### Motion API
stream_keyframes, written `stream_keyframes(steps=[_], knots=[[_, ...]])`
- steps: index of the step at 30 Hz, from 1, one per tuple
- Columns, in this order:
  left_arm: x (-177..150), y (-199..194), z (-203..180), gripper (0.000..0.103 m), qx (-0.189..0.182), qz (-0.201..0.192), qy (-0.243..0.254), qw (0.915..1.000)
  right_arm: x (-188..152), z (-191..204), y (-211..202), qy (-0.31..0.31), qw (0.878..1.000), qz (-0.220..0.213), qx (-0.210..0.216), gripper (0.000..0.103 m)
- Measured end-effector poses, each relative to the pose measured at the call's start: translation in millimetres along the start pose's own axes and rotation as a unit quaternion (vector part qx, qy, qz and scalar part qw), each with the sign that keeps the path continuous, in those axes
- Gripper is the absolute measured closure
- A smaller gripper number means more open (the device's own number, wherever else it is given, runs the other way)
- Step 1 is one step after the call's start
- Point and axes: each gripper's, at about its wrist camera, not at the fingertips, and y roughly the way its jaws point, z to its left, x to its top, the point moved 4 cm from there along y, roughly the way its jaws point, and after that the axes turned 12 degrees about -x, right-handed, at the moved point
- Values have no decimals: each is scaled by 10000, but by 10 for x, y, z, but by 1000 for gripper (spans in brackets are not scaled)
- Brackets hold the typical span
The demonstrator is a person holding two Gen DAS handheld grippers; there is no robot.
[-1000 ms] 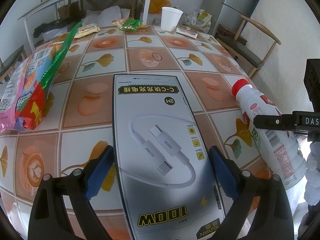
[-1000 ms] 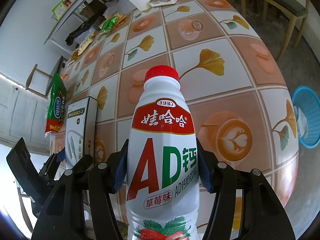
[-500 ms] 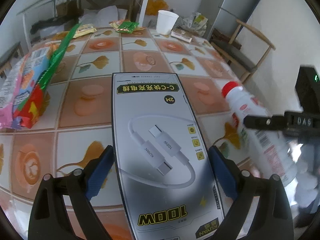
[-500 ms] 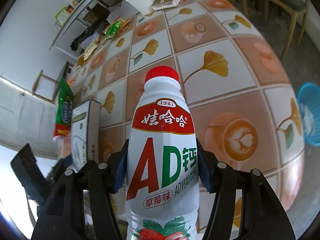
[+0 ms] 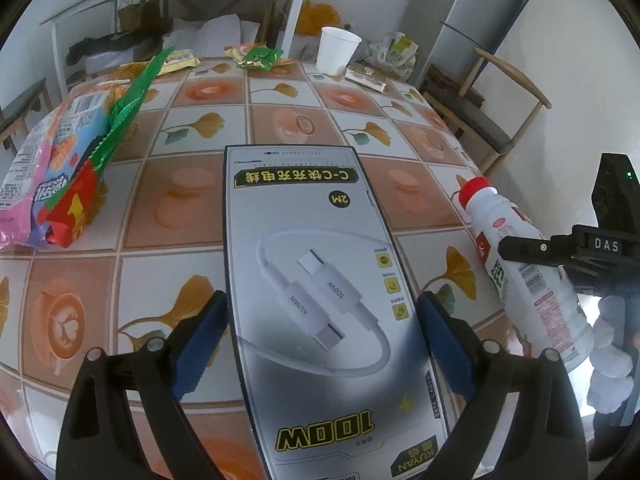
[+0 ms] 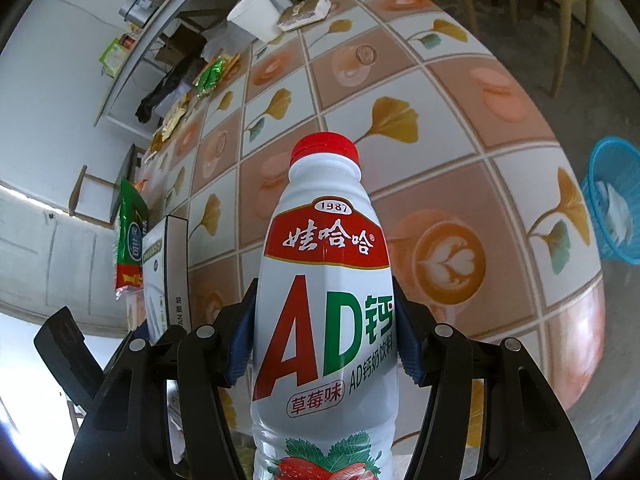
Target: Collect trash
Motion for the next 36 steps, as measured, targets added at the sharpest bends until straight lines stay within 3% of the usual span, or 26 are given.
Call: stream_keyframes(steps=[25,36], knots=[[58,-239,-117,11,304,-316,199,9988,-50,57,-104,-173,9996,-78,193,47],[105,-281,-302,11,167,-337,269,9989,-47,-35,-320,-161,9987,-278,394,47]])
